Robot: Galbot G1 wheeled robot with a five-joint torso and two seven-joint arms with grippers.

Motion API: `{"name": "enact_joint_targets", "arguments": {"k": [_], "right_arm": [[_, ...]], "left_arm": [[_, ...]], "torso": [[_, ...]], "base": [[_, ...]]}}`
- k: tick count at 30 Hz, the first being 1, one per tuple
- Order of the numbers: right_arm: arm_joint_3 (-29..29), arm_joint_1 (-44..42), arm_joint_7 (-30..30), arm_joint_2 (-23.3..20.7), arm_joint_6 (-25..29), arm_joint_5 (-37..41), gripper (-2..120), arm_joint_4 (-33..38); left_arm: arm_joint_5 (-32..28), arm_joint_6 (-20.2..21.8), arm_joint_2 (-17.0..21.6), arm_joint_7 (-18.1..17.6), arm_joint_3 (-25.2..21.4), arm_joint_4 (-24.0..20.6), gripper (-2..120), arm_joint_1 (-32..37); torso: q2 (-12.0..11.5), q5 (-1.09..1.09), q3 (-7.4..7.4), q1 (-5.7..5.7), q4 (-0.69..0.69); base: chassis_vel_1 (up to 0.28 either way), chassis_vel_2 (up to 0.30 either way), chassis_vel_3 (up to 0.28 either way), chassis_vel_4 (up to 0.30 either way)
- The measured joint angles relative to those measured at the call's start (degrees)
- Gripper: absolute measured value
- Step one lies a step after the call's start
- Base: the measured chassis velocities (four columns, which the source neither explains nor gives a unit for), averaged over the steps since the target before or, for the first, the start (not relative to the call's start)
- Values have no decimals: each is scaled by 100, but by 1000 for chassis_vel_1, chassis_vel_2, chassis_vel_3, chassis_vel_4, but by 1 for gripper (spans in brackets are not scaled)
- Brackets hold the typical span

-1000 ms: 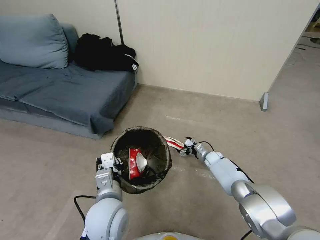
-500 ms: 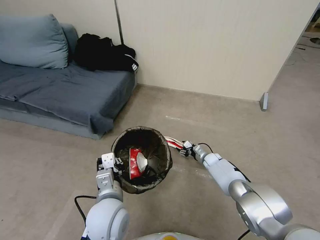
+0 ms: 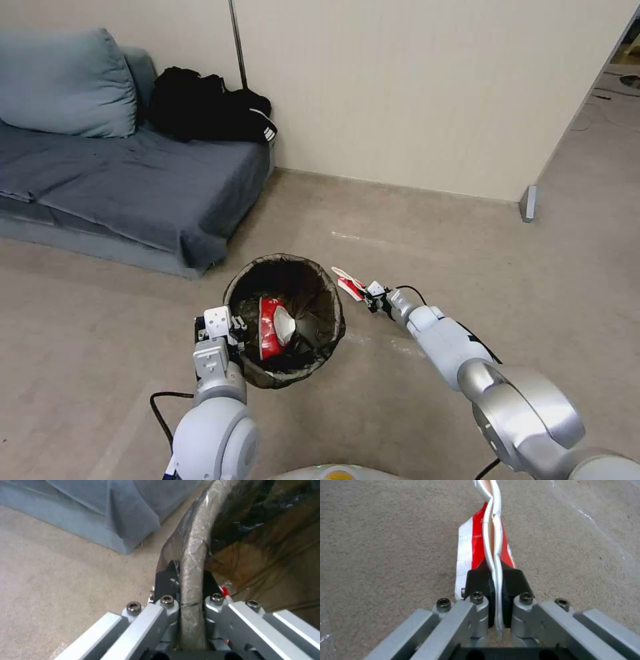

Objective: Pick up the trash bin, then pick up the garbage from the floor and place it into the trash bin.

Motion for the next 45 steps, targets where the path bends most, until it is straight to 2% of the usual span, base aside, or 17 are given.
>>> {"name": "enact_joint_targets", "arguments": {"k": [11, 15, 17, 19, 21, 23, 25, 27, 28, 29, 31, 32, 34, 35, 37, 40, 45], "right_arm": [[4, -49, 49, 4, 87, 26, 1, 40], [67, -268, 302, -36, 363, 404, 1, 435], [133, -608, 545, -176, 499, 846, 1, 1282], [158, -706, 595, -219, 497, 927, 1, 1530], [374, -1396, 792, -506, 241, 1355, 1, 3266], [450, -1548, 810, -559, 195, 1420, 1, 3656], [820, -2302, 836, -770, 35, 1605, 1, 5335], [890, -2456, 836, -807, 3, 1645, 1, 5702], [1067, -2849, 835, -932, -84, 1812, 1, 6697], [1067, -2849, 835, -932, -84, 1812, 1, 6697], [1147, -3394, 746, -1142, -178, 2099, 1, 8095], [1147, -3394, 746, -1142, -178, 2099, 1, 8095], [1105, -3784, 674, -1314, -216, 2204, 1, 9010], [1105, -3784, 674, -1314, -216, 2204, 1, 9010], [876, -4312, 626, -1514, -246, 2196, 1, 9677], [573, -4735, 591, -1647, -223, 2052, 1, 9862], [183, -5006, 559, -1579, 10, 1682, 1, 9539]], "left_arm": [[-11, -5, 6, 1, 7, 0, 0, -26], [-50, -5, 33, 2, -9, 72, 0, -78], [-93, -2, 57, -6, -11, 150, 0, -136], [-104, -1, 65, -10, -11, 170, 0, -150], [-161, 14, 102, -37, -12, 247, 0, -219], [-171, 17, 108, -39, -11, 259, 0, -230], [-209, 26, 134, -49, -6, 323, 0, -282], [-214, 28, 139, -51, -4, 336, 0, -290], [-219, 34, 144, -55, 20, 364, 0, -314], [-219, 34, 144, -55, 20, 364, 0, -314], [-222, 38, 144, -55, 62, 420, 0, -340], [-222, 38, 144, -55, 62, 420, 0, -340], [-221, 39, 144, -56, 87, 445, 0, -345], [-221, 39, 144, -56, 87, 445, 0, -345], [-219, 41, 155, -56, 101, 445, 0, -354], [-219, 43, 176, -56, 111, 445, 0, -361], [-198, 42, 165, -56, 124, 439, 0, -350]], "torso": [[0, 0, 0, 0, 0], [0, 1, 0, 0, 1], [0, 1, 0, 0, 2], [0, 0, 0, 0, 1], [0, 2, 0, 0, -1], [0, 2, 0, 0, -1], [1, 0, 0, 0, 0], [0, 5, 1, 0, -3], [1, -3, -2, -1, -1], [1, -3, -2, -1, -1], [1, 4, -1, 0, -1], [1, 4, -1, 0, -1], [1, -3, -1, -1, 1], [1, -3, -1, -1, 1], [1, -1, -1, -1, 0], [1, 0, -1, -1, -1], [1, 1, -1, -1, 1]], "base": [[0, 0, 0, 0], [0, 0, 0, 0], [0, 0, 0, 0], [0, 0, 0, 0], [0, 0, 0, 0], [0, 0, 0, 0], [0, 0, 0, 0], [0, 0, 0, 0], [0, 0, 0, 0], [0, 0, 0, 0], [0, 0, 0, 0], [0, 0, 0, 0], [0, 0, 0, 0], [0, 0, 0, 0], [0, 0, 0, 0], [0, 0, 0, 0], [0, 0, 0, 0]]}}
